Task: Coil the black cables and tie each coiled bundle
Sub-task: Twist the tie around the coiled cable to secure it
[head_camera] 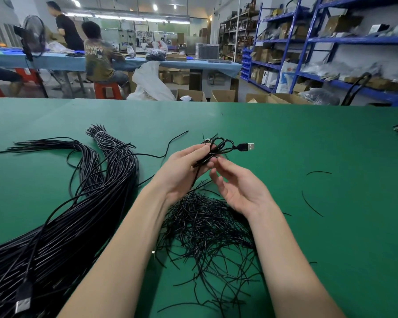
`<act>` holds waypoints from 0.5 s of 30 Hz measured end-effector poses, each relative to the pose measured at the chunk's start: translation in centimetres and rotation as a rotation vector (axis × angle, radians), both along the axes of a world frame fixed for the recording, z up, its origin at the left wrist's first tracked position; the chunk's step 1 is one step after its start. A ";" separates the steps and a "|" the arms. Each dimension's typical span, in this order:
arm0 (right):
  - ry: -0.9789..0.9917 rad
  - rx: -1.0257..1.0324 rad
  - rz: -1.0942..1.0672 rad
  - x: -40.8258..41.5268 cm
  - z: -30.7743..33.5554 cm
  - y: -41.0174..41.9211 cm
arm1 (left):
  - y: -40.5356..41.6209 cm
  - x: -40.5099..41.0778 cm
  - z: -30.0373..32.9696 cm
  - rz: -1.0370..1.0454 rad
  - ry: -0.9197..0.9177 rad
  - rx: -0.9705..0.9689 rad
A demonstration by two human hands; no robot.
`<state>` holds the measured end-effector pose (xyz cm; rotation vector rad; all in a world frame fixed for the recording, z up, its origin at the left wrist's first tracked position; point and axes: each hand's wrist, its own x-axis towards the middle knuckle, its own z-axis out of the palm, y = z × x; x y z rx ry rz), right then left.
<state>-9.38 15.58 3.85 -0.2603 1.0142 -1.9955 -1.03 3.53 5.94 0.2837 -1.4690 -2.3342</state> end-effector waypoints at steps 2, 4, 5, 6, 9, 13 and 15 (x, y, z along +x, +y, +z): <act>0.040 0.014 0.019 -0.2 -0.2 0.3 | -0.4 0.2 -0.1 -0.054 -0.010 -0.022; 0.031 0.010 0.028 -0.6 -0.5 1.0 | -0.9 0.5 -0.2 -0.127 -0.039 -0.054; 0.019 0.010 0.040 -0.9 -0.7 1.5 | -1.1 0.7 -0.3 -0.180 -0.059 -0.088; 0.034 0.022 0.065 -1.3 -0.8 2.0 | -1.3 0.9 -0.3 -0.244 -0.075 -0.136; 0.298 0.124 0.202 -1.7 -0.5 3.3 | -1.7 1.7 0.0 -0.418 -0.097 -0.330; 0.735 0.455 0.179 -1.6 0.9 3.5 | -1.7 2.2 1.0 -0.331 -0.269 -0.734; 0.975 0.652 0.021 -1.5 1.9 3.0 | -1.5 2.0 1.4 -0.187 -0.349 -0.892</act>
